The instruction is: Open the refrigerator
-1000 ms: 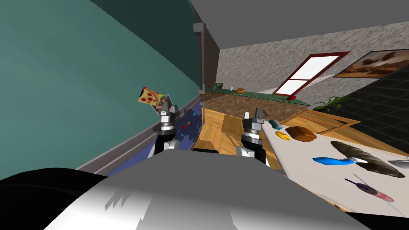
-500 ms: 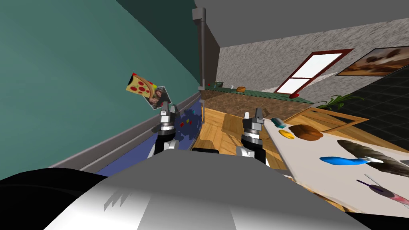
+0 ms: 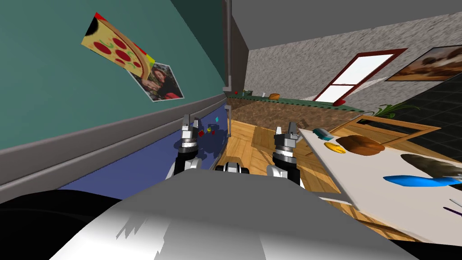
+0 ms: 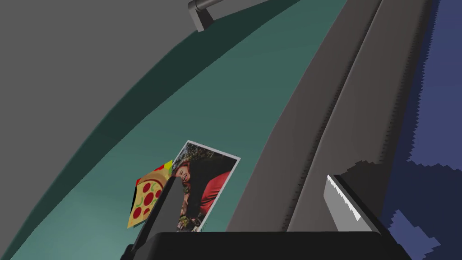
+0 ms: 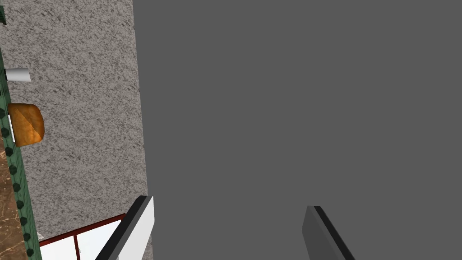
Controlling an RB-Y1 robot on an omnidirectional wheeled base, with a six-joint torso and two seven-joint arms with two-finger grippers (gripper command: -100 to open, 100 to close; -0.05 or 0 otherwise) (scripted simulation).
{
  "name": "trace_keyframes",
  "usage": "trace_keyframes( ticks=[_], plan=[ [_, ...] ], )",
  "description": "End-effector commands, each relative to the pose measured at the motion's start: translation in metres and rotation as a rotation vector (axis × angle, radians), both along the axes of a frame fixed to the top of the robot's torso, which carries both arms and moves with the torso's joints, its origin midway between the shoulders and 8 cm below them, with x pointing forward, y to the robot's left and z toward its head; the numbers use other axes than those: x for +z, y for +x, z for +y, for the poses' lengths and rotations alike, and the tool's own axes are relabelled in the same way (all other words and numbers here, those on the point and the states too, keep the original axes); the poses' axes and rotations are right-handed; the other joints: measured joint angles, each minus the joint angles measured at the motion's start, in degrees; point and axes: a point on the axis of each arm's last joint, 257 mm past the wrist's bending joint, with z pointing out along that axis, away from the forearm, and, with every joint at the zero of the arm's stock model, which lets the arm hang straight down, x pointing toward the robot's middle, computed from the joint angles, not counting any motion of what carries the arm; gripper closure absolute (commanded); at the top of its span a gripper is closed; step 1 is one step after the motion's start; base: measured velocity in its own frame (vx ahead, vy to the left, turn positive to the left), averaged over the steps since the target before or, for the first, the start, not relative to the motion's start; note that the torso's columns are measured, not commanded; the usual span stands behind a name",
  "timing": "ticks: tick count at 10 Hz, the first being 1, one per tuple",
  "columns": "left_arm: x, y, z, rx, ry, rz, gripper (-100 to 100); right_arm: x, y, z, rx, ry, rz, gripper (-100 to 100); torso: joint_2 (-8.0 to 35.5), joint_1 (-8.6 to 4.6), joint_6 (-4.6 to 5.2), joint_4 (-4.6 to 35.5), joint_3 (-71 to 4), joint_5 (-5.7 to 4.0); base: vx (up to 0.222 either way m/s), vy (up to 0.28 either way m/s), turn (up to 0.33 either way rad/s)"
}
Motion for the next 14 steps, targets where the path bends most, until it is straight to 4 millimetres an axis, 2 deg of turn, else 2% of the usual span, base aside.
trace_keyframes(
  ticks=[1, 14],
  plan=[
    [-0.003, 0.005, -0.006, -0.025, 0.042, 0.033, -100, 0.0, 0.0, 0.0, 0.0, 0.0, 0.0, 0, 0.5, 0.0, 0.0, 0.5, -1.2, 0.0, 0.056, -0.001, -0.02],
    [-0.036, 0.047, -0.01, -0.044, 0.041, 0.264, -100, 0.0, 0.0, 0.0, 0.0, 0.0, 0.0, 0, 0.8, -0.02, 0.0, 0.8, -1.4, -0.01, 0.105, -0.01, -0.038]
  ],
)
